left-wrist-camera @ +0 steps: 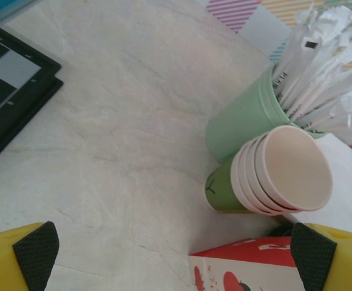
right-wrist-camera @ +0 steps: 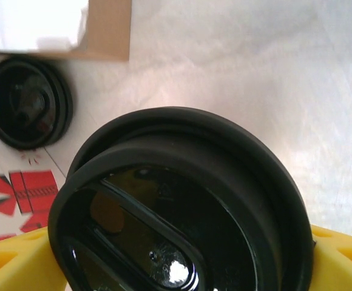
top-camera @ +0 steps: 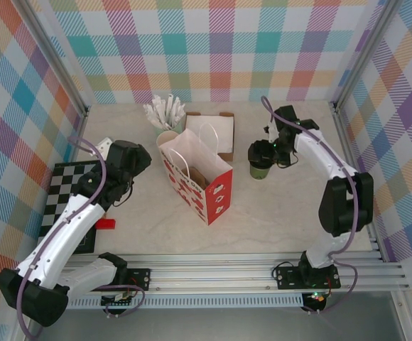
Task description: Pack the takeout coffee
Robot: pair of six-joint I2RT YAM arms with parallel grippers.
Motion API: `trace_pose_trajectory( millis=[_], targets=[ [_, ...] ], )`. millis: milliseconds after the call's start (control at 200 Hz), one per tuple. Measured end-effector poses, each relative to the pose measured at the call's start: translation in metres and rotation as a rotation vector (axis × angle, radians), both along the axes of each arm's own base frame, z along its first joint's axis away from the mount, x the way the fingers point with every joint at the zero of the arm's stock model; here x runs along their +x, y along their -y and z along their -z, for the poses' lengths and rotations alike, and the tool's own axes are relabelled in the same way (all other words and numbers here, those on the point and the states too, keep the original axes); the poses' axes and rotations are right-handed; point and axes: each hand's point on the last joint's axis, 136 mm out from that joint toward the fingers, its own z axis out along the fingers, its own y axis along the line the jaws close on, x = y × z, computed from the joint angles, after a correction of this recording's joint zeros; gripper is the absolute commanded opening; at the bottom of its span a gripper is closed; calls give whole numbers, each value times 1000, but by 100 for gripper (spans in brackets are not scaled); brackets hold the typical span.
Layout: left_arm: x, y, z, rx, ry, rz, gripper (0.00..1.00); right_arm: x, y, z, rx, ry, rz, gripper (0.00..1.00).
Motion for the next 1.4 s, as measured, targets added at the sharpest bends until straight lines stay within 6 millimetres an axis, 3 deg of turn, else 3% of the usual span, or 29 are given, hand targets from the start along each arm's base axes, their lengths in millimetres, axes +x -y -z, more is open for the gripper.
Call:
trace_pose_trajectory(
  millis=[275,450,575,630,775,1120,1400],
  targets=[
    [14,54,-11,-21,37,355,100,-39,5,26,7,-27,-10,86],
    [10,61,-35,37,24,455,100,-45,4,27,16,3,-24,88],
    [20,60,-59,55,5,429,100,-47,4,27,16,5,-28,95],
    [22,60,-56,53,-17,415,100,-48,4,27,12,1,-33,100],
    [21,56,-39,42,-82,375,100,-56,7,26,-3,-32,-30,100],
    [26,54,-18,38,-145,325,100,-54,4,2,-61,-30,-1,100],
    [28,55,-14,30,-156,311,100,-50,3,16,-200,-58,-27,100]
  ],
)
